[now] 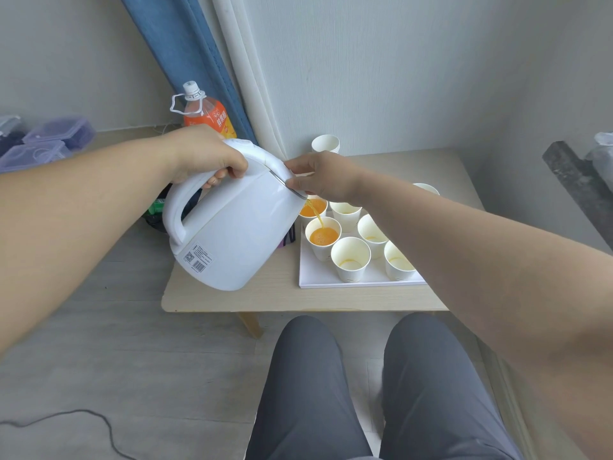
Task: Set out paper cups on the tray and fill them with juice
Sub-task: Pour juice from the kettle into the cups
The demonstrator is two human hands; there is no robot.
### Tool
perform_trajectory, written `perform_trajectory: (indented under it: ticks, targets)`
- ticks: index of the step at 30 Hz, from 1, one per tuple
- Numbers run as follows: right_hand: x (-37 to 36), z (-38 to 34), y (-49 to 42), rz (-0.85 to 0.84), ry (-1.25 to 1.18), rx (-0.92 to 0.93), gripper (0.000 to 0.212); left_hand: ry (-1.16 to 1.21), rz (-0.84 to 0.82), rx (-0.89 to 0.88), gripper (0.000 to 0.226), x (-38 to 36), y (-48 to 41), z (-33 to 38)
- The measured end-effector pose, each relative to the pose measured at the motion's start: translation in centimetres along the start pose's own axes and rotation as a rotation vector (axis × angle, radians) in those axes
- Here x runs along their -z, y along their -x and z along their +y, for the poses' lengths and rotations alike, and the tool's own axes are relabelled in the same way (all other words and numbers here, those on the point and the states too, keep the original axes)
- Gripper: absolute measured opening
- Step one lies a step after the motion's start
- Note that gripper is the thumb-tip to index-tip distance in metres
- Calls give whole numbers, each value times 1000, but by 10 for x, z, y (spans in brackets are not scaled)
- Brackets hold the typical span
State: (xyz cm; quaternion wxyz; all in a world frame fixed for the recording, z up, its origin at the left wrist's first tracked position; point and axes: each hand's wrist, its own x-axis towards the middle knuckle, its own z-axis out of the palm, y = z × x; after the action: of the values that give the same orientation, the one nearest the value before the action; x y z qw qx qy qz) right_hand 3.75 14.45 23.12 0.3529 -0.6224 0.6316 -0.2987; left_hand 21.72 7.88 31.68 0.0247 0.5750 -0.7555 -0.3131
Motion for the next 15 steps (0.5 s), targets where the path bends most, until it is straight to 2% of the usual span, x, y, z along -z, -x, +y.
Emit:
perform_trajectory:
  ticks: [15]
  targets:
    - [-1, -2, -2, 0, -7, 11, 38, -5, 10, 4, 28, 4, 6, 2]
